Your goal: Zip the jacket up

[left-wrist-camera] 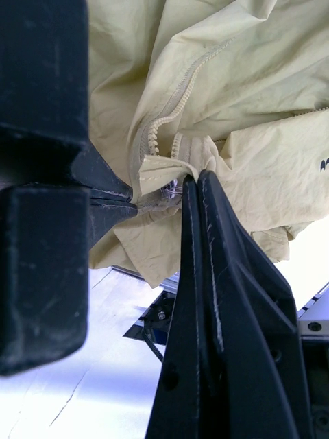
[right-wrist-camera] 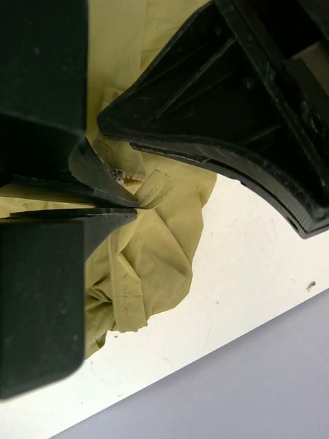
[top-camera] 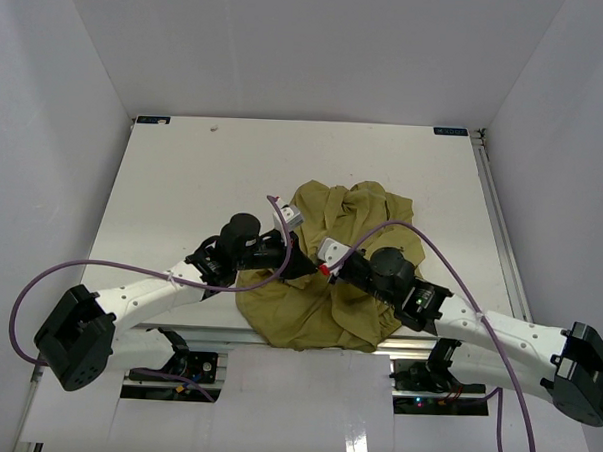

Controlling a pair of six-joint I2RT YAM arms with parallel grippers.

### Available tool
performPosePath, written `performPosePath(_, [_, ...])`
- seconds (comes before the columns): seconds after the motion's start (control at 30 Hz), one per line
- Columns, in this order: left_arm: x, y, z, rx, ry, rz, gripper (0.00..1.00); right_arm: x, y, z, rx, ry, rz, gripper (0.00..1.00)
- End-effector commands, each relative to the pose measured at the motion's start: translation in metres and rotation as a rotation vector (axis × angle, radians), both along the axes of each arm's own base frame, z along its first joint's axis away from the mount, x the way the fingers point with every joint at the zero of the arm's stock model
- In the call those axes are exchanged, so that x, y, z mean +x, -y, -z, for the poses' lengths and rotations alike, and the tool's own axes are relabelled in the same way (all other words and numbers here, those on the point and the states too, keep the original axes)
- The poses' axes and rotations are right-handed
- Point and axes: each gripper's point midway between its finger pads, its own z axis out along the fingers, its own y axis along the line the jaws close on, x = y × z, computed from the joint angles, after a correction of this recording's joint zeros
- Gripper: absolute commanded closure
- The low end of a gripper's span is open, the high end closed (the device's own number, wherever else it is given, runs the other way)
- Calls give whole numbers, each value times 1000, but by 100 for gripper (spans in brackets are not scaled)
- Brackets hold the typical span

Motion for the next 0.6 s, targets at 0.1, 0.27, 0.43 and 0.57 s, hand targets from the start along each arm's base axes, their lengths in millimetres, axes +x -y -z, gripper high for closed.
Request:
performPosePath(0.1, [-9, 1, -12, -35, 32, 57, 100, 20, -8, -37, 153, 39, 53, 92])
performPosePath(0.27, [-10, 2, -10, -31, 26, 64, 100, 34, -12, -51, 194, 69, 96, 92])
performPosePath(0.43, [-10, 2, -9, -30, 26, 70, 100, 47, -16, -57, 213, 56, 116, 92])
performPosePath(0.57, [-11, 2, -9, -29, 26, 73, 100, 61, -17, -58, 230, 26, 134, 92])
